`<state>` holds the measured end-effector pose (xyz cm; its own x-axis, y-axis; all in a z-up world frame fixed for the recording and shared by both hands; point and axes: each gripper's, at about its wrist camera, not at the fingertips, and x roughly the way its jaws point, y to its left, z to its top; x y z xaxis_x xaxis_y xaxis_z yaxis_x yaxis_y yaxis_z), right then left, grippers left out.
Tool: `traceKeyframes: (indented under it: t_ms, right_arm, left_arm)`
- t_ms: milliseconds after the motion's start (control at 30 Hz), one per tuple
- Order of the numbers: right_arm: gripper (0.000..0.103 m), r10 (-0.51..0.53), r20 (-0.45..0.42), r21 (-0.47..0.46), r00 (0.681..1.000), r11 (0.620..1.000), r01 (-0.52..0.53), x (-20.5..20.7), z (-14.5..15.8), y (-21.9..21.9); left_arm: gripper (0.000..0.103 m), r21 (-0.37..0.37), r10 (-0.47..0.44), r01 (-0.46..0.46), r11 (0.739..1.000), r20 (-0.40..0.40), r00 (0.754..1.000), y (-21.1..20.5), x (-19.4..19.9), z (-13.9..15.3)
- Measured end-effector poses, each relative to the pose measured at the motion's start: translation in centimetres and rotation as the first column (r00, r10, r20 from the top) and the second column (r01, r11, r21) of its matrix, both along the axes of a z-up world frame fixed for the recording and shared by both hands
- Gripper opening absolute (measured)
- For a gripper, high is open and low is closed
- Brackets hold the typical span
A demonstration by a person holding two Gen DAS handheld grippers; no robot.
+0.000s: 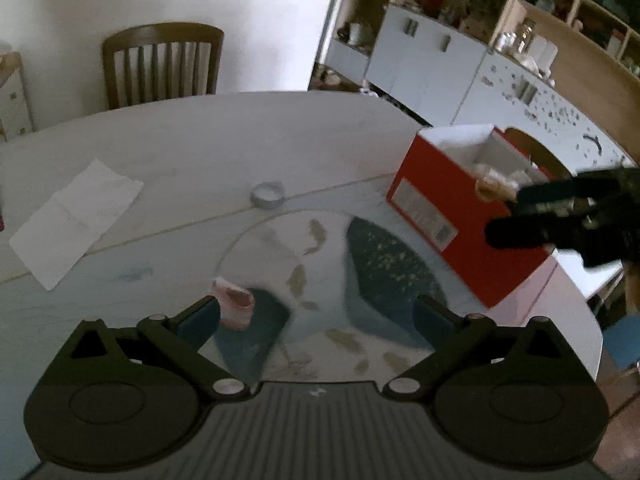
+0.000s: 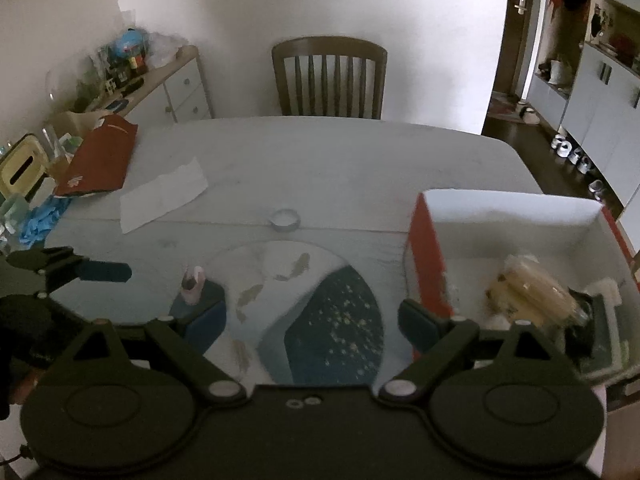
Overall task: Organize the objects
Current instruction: 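Withdraw both tools from the shoebox toward the paper packet and white lid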
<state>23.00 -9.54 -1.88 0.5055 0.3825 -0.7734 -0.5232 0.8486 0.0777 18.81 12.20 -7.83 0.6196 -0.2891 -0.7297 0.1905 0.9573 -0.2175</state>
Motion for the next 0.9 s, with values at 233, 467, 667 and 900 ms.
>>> traceKeyframes:
  t_ms: [233,467,667,900]
  right_arm:
    - [0.093,0.026,-0.002,-0.025,1.000,0.999,-0.026,2.5,-1.8,3.3]
    - [0.092,0.043,-0.020,-0.070,0.999,0.997,-0.044,5.8,-4.3,6.5]
    - [0.090,0.056,-0.032,-0.110,0.998,0.992,-0.059,9.0,-6.6,8.9]
    - [0.088,0.074,-0.033,-0.138,0.997,0.987,-0.078,11.5,-8.8,10.7]
  left_arm:
    - [0.103,0.080,-0.052,0.050,0.996,0.017,0.999,1.6,1.2,-2.3]
    - [0.103,0.159,-0.088,0.092,0.983,-0.028,0.996,2.6,3.4,-5.0]
    - [0.103,0.158,-0.128,0.129,0.979,-0.016,0.992,3.3,4.6,-6.5]
    - [0.103,0.159,-0.182,0.180,0.971,0.000,0.983,3.4,5.6,-7.5]
